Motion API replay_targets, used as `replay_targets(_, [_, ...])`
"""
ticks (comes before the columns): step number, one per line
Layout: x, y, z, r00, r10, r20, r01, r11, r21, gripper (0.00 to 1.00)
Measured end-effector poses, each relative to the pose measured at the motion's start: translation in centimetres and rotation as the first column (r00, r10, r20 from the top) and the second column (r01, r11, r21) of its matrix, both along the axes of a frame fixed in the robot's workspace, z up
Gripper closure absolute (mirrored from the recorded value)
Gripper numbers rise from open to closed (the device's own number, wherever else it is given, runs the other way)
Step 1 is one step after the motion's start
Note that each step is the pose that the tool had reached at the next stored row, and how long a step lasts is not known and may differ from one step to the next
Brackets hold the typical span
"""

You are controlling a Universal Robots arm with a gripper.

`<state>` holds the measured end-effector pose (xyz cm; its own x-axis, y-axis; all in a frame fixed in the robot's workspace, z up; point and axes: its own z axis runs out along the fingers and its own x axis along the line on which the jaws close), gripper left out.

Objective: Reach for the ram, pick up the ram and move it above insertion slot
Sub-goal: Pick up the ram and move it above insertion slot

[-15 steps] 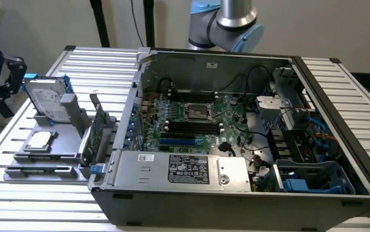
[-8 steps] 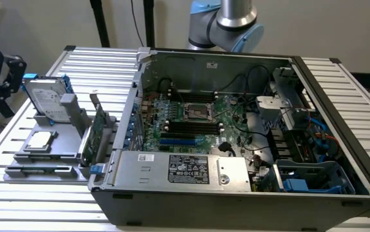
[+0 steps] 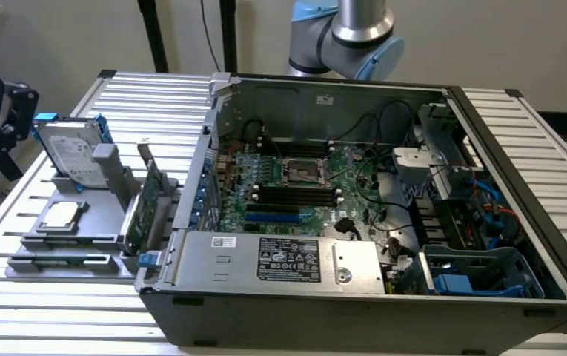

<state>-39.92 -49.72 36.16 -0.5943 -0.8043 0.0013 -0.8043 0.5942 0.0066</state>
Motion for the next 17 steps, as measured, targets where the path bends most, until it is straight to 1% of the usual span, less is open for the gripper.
replay_targets(2, [0.0,0.0,0.0,0.9994,0.036,0.0,-0.036,0.9994,0.0,0.89])
replay_targets(4, [0.0,0.0,0.0,0.9973,0.073,0.0,-0.073,0.9973,0.0,0.89])
replay_targets(6, [0.0,0.0,0.0,0.994,0.109,-0.0001,-0.109,0.994,0.0,0.89])
replay_targets(9, [0.0,0.0,0.0,0.9866,0.163,0.0,-0.163,0.9866,0.0,0.89])
replay_targets(11, [0.0,0.0,0.0,0.9801,0.199,0.0,-0.199,0.9801,0.0,0.89])
replay_targets(13, [0.0,0.0,0.0,0.9722,0.234,0.0,-0.234,0.9722,0.0,0.89])
replay_targets(17, [0.0,0.0,0.0,0.9525,0.305,-0.0001,-0.305,0.9525,-0.0001,0.89])
